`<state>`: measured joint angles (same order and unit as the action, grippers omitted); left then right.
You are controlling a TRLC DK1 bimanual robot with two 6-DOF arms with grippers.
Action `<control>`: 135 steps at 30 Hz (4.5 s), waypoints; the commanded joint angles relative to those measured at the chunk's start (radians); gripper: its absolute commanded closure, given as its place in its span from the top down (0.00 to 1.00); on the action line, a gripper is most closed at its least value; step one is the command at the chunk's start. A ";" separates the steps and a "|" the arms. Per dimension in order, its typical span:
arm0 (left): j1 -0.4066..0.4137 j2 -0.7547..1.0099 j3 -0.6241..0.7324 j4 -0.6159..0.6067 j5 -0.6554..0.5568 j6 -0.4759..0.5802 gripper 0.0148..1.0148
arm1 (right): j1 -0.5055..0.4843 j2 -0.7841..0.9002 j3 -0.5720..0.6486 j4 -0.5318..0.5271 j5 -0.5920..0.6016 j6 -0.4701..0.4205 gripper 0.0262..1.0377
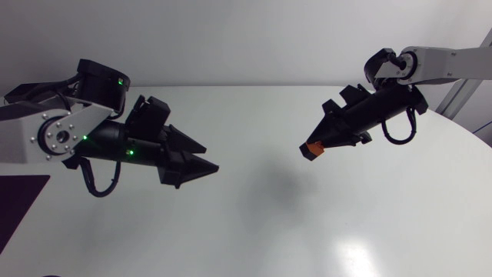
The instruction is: Separate the duplo bricks
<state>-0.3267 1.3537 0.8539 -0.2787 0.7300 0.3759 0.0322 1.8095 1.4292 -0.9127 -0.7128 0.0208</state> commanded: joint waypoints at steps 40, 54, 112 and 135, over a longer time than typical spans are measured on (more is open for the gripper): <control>-0.230 0.229 0.053 0.530 -0.130 0.032 0.89 | 0.143 -0.038 -0.019 -0.040 -0.421 -0.058 0.17; -0.290 0.236 0.080 0.547 -0.147 -0.020 0.80 | 0.140 0.008 -0.004 0.011 -0.416 -0.048 0.17; -0.368 0.246 -0.001 0.625 -0.222 0.075 0.32 | 0.115 -0.114 -0.125 0.190 -0.358 0.077 0.17; -0.345 0.240 -0.004 0.587 -0.215 0.098 0.32 | 0.044 -0.220 -0.202 0.328 -0.300 0.165 0.17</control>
<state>-0.6613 1.6005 0.8825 0.3283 0.4961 0.4553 0.1219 1.6196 1.2381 -0.6186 -1.0294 0.1329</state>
